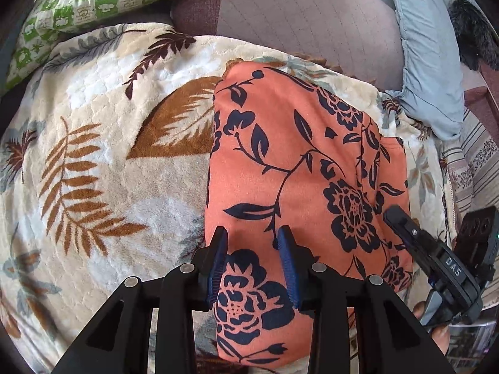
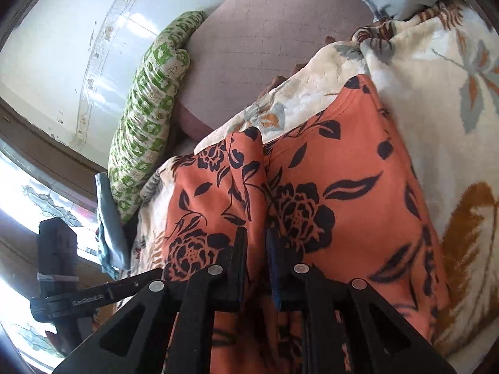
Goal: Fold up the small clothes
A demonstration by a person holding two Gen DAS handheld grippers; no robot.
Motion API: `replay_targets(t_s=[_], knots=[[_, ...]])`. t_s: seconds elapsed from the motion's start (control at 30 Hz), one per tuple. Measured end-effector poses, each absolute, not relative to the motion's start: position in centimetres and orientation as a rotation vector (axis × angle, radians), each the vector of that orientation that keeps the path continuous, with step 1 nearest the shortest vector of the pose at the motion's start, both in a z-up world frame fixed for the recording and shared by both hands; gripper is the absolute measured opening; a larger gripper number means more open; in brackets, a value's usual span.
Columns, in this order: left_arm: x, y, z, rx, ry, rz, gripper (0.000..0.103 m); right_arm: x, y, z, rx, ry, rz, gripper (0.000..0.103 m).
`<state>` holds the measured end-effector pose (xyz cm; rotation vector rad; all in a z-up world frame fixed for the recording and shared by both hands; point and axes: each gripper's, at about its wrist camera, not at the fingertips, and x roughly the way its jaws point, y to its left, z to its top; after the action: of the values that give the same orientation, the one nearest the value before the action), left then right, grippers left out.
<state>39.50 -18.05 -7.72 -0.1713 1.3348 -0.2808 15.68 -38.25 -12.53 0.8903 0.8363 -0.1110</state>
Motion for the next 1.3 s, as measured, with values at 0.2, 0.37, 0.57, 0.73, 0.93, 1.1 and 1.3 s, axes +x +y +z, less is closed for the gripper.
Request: replay_targets(t_s=[0.2,0.37,0.57,0.73,0.93,1.1,1.3], knots=[[37.9,-18.8,-5.2,-0.191,1.348,-0.297,0.033,9.2,-37.1,-15.1,1.125,0.767,-0.106,0.051],[38.3,-23.5,-1.9,-0.054,1.356,-0.331,0.043,9.5,-35.8,-16.4,1.15,0.806,-0.057,0.055],[41.3,-33.1,-1.4,0.201,1.395,-0.314,0.048,10.3,-35.5,-16.7,1.199,0.818,0.089,0.055],[42.6,-39.3,-4.5,0.477,1.429,-0.215,0.048,10.5,-35.8,-16.3,1.164,0.832,0.191,0.058],[42.8,-41.6,-8.6,0.576,1.536,-0.17,0.048,10.9,-35.2,-15.8,1.089,0.831,0.246,0.059],[42.7,-42.6,-10.3,0.632,1.529,-0.177,0.048,11.9,-33.8,-15.7,0.999,0.855,0.218,0.061],[42.8,-39.7,-9.5,0.488,1.527,-0.209,0.016,12.6,-32.4,-16.0,0.924,0.847,0.145,0.033]])
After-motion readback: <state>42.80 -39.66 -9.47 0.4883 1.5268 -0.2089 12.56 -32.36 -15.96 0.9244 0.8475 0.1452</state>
